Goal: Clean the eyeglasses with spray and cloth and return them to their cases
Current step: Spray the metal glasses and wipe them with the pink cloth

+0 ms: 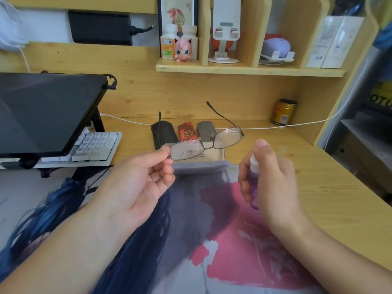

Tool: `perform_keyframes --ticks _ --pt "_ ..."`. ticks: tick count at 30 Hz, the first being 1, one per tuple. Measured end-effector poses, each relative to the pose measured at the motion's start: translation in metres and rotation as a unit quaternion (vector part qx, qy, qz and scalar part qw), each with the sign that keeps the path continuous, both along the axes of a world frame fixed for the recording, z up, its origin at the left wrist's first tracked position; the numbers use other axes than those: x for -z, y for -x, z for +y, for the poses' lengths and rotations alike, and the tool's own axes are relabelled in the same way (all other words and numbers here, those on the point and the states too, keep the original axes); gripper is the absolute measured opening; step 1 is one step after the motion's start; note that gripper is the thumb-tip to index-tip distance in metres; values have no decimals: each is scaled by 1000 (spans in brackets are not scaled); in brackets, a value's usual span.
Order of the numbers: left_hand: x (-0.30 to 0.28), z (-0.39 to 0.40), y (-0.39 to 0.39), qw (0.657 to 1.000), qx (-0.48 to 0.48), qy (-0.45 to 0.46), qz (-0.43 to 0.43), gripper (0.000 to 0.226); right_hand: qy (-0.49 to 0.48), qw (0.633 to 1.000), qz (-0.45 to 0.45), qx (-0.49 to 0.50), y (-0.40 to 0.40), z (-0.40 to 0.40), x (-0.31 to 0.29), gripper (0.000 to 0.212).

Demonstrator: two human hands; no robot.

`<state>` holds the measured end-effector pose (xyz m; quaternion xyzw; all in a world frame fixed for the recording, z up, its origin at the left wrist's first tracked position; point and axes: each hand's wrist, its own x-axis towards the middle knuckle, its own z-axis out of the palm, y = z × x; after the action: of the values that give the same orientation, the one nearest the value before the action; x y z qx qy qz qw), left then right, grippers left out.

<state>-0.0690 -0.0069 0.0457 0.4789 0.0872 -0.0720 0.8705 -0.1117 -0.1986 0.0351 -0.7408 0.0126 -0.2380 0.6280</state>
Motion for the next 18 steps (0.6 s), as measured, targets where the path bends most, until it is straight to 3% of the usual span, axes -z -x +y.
perform_keyframes --ticks 5,7,9,13,18 --pt "4 2 -4 999 -14 -33 -17 8 -74 995 -27 65 -12 -23 -11 68" --pt "8 3 -7 996 -30 -73 -40 8 -111 985 -23 130 -24 -48 -15 59" --pt "13 6 -10 987 -46 -128 -84 10 -89 974 -10 207 -37 -77 -13 41" --pt "20 12 -16 936 -92 -270 -208 13 -66 942 19 329 -59 -132 8 11" --pt "26 17 -20 862 -129 -380 -309 19 -11 948 61 313 -69 -150 29 11"
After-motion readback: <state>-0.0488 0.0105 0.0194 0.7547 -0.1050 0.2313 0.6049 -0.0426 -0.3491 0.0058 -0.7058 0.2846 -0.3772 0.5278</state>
